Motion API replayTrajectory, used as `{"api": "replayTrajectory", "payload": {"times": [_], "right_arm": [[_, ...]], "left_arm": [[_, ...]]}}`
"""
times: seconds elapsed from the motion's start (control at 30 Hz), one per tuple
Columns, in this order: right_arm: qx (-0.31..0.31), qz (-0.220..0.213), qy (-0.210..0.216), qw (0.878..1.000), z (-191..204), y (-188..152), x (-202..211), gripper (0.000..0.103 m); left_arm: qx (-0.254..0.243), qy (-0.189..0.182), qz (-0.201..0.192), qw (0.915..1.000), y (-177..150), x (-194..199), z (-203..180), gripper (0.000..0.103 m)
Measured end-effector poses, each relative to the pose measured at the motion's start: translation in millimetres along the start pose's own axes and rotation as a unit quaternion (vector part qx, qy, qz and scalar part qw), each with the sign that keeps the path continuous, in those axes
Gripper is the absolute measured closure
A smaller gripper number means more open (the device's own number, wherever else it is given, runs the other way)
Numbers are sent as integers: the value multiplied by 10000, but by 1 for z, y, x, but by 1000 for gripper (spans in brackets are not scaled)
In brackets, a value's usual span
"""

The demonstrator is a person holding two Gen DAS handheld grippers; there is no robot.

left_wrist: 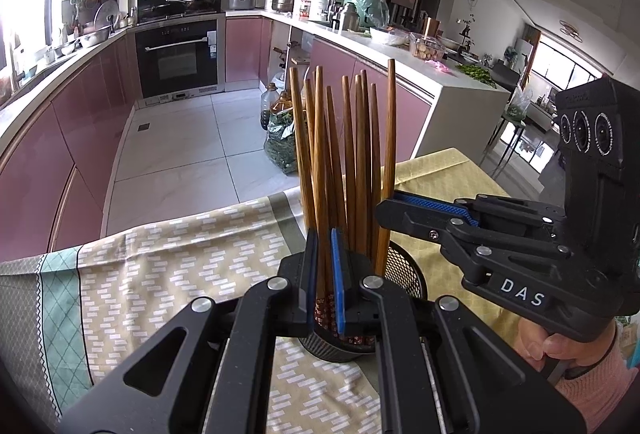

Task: Organize utensils
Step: 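Lower both held chopsticks into the black mesh cup beside the others, then open both grippers to release the chopsticks and pull back from the cup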

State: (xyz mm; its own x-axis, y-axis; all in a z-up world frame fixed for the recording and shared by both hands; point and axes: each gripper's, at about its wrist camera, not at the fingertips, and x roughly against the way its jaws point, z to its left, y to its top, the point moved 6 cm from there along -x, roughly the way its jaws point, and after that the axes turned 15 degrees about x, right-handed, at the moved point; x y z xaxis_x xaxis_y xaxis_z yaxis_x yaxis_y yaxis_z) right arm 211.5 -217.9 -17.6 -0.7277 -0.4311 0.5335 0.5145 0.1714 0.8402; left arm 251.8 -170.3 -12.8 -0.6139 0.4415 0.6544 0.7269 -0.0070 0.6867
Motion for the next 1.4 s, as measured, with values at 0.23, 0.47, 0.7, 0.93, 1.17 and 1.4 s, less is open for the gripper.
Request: {"api": "replayTrajectory", "payload": {"times": [0.23,0.47,0.7,0.93,1.17,1.4], "right_arm": [[-61,10,-32,10000,-3,-2,-1,96],[-65,7,-61,10000,-3,-2,-2,95],[-45,-37,-93,9999,-2,-3,0,87],[84,-158,-203,9996,6,-8,13,68],[261,-402,-412,9980,19,-13,34,37],[471,-703,-700,9940,36,-19,54,7]], "left_arm": [[44,3,75,10000,-2,-15,4,96],[98,0,45,9999,-10,-17,10,95],[157,85,-147,9997,-17,-11,15,73],[165,328,-633,9973,-24,14,22,41],[290,716,-1311,9884,-32,53,42,9],[313,975,-1846,9775,-46,93,59,6]]}}
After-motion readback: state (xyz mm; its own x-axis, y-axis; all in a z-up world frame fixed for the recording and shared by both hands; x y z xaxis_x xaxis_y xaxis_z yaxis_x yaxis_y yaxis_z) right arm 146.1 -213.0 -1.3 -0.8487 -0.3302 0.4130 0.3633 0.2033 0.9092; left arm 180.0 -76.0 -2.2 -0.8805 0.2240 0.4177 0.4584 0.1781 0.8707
